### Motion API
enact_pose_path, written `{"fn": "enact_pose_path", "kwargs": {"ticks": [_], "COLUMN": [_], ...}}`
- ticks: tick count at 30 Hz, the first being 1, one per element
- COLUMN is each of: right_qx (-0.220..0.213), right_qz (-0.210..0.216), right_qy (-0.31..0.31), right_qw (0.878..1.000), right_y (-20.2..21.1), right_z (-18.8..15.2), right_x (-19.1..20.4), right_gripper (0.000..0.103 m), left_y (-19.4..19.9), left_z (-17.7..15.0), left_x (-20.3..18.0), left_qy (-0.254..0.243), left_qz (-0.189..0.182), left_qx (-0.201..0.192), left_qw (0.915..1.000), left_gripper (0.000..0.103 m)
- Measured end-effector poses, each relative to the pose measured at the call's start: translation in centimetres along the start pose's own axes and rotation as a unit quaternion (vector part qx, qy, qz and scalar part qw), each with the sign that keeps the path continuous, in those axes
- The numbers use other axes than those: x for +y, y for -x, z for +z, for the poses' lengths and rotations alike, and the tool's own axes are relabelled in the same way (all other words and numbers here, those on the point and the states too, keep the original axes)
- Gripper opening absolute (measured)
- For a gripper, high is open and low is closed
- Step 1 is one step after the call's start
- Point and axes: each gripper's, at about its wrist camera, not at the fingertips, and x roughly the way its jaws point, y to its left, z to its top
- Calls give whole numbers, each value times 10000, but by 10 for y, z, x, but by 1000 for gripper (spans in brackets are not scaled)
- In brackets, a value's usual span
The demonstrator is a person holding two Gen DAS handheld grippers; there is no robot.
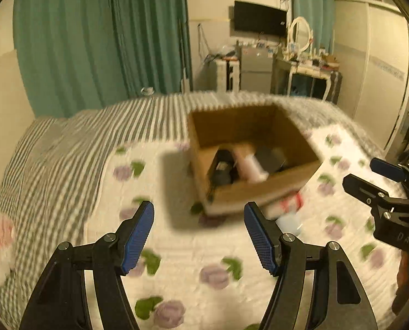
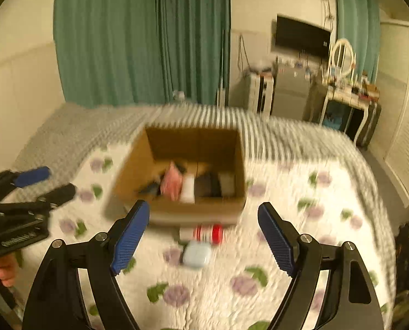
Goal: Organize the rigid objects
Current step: 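Grasp the blue earbud case with the right gripper while the left grasps the red-capped bottle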
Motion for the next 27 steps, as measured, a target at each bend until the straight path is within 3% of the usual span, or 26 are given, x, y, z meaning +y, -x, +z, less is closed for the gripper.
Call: {"fn": "enact_pose_path", "kwargs": {"ticks": [6, 14, 16, 17, 18, 22, 27], "right_qx": [864, 1435, 1571, 1724, 1763, 1545, 1164], "right_qz": [77, 298, 364, 370, 283, 357, -75], "right_qy": [-150, -175, -180, -113, -48, -113, -308], "right_qw": [9961, 9890, 9868, 9843, 9839, 9873, 9927], "right_y": [-76, -136, -148, -156, -157, -139, -109], "right_z": [-53, -67, -68, -70, -71, -66, -50], "right_x": [-4, -9, -9, -7, -6, -19, -72], "right_gripper": [81, 81, 78, 67, 52, 51, 51], "left_y": [-52, -91, -94, -94, -94, -91, -93], "left_z": [-44, -60, -60, -59, -58, -53, -41], "left_x": [-3, -6, -9, -11, -13, -28, -68], "left_qy": [-167, 28, 16, 8, 2, -45, 83], "left_qz": [186, 42, 84, 93, 95, 80, -265], "left_qx": [417, 820, 878, 899, 905, 939, 919], "left_qw": [9988, 9966, 9961, 9959, 9959, 9955, 9954], "left_gripper": [71, 71, 71, 71, 71, 71, 71]}}
